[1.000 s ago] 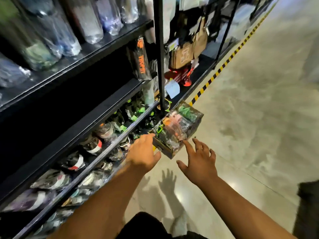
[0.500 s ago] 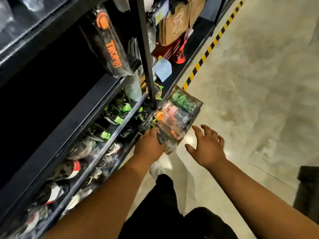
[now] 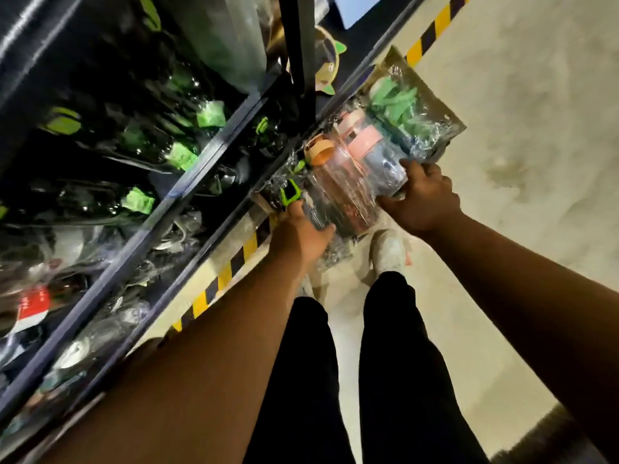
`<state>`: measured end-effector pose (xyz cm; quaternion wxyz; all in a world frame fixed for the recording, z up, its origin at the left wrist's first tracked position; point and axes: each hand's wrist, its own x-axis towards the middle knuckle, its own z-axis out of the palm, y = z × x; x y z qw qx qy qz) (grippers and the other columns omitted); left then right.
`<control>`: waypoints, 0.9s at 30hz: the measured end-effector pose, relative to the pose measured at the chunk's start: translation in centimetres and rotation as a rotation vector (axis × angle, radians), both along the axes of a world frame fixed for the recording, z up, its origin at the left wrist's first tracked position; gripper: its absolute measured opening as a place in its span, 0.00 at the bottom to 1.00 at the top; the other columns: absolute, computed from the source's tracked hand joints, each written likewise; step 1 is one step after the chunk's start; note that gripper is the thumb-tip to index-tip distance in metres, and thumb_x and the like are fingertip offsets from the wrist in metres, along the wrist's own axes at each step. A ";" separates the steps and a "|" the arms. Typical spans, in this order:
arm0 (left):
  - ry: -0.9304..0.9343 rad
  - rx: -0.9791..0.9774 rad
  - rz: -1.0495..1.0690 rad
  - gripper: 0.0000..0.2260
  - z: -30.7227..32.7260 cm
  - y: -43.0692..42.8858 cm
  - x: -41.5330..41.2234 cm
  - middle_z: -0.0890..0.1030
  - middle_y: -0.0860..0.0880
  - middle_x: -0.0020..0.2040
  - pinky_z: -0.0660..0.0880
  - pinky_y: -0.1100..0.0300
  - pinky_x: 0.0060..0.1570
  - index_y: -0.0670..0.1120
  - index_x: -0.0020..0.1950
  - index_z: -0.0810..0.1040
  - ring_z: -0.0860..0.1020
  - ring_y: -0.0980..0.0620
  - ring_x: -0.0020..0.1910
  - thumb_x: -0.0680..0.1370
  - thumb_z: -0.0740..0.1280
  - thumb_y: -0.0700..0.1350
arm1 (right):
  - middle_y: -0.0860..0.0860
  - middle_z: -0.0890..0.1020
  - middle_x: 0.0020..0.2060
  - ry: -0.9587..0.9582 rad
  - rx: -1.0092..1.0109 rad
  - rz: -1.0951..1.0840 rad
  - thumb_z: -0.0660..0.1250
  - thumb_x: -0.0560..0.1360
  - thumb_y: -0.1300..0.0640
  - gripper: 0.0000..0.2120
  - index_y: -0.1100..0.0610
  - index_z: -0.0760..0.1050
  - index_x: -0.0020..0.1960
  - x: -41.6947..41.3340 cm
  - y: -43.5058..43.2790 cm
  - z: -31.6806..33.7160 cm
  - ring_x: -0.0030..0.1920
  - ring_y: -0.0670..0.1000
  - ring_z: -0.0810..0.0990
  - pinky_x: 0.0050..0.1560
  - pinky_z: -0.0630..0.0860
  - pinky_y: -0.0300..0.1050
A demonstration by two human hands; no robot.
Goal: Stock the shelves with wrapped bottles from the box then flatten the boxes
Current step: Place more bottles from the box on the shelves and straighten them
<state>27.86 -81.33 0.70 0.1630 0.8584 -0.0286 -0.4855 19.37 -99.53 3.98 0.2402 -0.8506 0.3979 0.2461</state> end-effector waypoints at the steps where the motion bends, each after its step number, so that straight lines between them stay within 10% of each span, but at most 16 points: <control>1: 0.016 0.012 0.062 0.40 -2.1 -0.4 -0.1 0.62 0.40 0.77 0.70 0.51 0.65 0.47 0.80 0.51 0.68 0.39 0.72 0.77 0.70 0.58 | 0.61 0.64 0.74 0.010 0.004 0.023 0.66 0.73 0.35 0.40 0.51 0.58 0.78 0.5 -0.9 -2.2 0.72 0.66 0.65 0.69 0.67 0.61; 6: -0.017 0.088 0.251 0.50 -10.0 -1.6 -1.5 0.53 0.38 0.80 0.60 0.50 0.73 0.40 0.81 0.44 0.57 0.39 0.78 0.75 0.71 0.61 | 0.63 0.59 0.76 0.042 0.025 0.077 0.67 0.74 0.38 0.44 0.56 0.51 0.80 2.4 -5.2 -11.6 0.74 0.66 0.61 0.72 0.63 0.61; 12: 0.098 0.031 0.560 0.55 -14.8 -2.6 -3.8 0.72 0.42 0.71 0.72 0.52 0.67 0.45 0.78 0.54 0.74 0.38 0.67 0.62 0.76 0.68 | 0.63 0.62 0.75 0.067 0.086 0.021 0.73 0.70 0.37 0.51 0.54 0.48 0.80 4.4 -8.5 -18.6 0.73 0.66 0.63 0.72 0.65 0.59; 27: -0.013 -0.029 0.816 0.48 -14.2 -2.5 -5.0 0.75 0.45 0.68 0.74 0.53 0.64 0.51 0.79 0.53 0.76 0.40 0.63 0.68 0.80 0.44 | 0.60 0.74 0.64 0.143 0.094 0.086 0.77 0.59 0.34 0.50 0.59 0.64 0.71 6.1 -9.8 -20.3 0.64 0.63 0.74 0.63 0.75 0.60</control>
